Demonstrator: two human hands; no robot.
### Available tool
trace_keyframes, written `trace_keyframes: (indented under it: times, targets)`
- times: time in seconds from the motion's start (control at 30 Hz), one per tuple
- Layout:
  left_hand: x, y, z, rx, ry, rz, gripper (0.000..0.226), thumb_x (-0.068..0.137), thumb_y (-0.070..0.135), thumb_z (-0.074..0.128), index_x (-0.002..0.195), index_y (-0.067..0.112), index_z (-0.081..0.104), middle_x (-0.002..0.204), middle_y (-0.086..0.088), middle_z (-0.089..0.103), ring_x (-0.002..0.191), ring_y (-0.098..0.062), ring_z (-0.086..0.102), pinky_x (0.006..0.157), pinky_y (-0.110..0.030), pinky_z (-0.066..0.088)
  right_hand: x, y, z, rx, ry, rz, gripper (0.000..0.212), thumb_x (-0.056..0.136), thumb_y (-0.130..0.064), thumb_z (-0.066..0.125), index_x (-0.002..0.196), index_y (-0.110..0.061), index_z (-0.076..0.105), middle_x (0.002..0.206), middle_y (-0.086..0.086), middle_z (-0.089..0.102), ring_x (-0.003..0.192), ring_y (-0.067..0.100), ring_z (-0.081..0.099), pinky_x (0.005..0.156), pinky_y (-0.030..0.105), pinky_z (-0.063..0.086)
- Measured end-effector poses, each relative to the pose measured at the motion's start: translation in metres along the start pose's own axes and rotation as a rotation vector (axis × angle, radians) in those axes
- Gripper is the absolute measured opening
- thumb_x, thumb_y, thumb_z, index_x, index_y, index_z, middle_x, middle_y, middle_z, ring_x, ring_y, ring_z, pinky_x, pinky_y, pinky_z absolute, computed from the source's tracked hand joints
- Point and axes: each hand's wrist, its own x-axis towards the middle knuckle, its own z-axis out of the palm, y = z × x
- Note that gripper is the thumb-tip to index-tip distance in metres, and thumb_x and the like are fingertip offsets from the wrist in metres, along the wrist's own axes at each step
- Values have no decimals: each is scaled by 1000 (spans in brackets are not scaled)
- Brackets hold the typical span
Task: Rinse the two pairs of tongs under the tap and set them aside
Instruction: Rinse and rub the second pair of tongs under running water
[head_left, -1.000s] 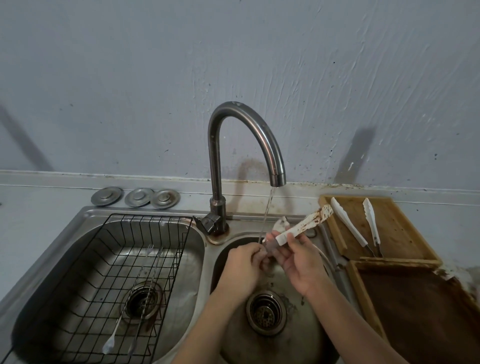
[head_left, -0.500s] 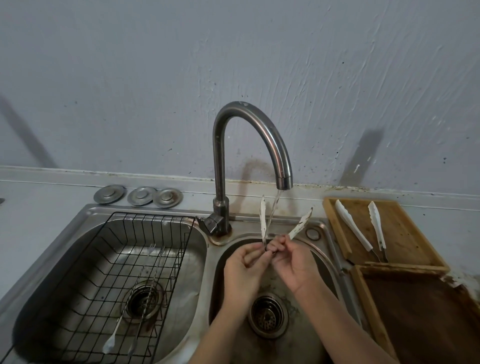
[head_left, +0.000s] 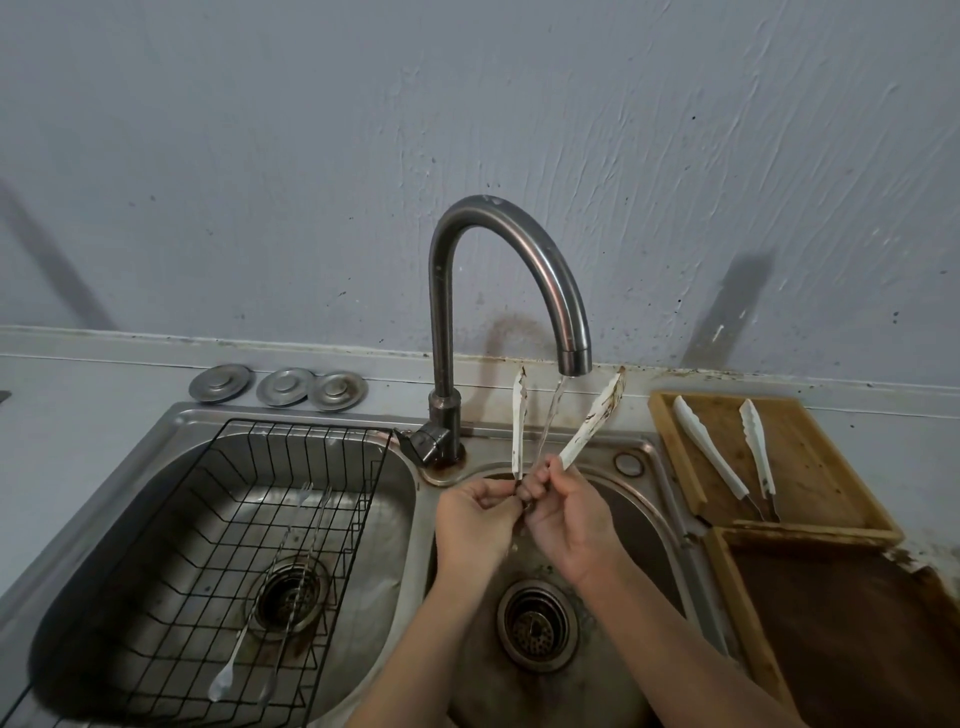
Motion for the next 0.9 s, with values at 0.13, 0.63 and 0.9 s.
trace_keyframes:
  times: [0.13, 0.63, 0.9]
  targets:
    - [2, 5, -3, 132, -26, -43, 14, 69, -4, 67, 69, 11, 68, 65, -11, 70, 63, -23, 66, 70, -38, 57, -8, -2, 0, -100, -42, -14, 28, 97, -7, 34, 71, -8, 45, 53, 1, 44, 48, 12, 39, 57, 26, 36]
    - [2, 1, 11, 275, -46, -39, 18, 84, 3, 64, 67, 10, 62, 52, -4, 60, 31, -6, 54, 38, -19, 47, -9, -5, 4, -264, 217, -105, 24, 83, 10, 32, 75, -11, 41, 46, 2, 39, 39, 13, 39, 47, 30, 29]
    - [13, 4, 11, 112, -126, -153, 11, 76, -7, 68, 72, 3, 66, 60, -13, 66, 41, -16, 62, 47, -23, 54, -3, -12, 1, -205, 119, -132, 27, 74, 13, 27, 69, -9, 41, 48, 4, 35, 45, 16, 34, 52, 29, 29]
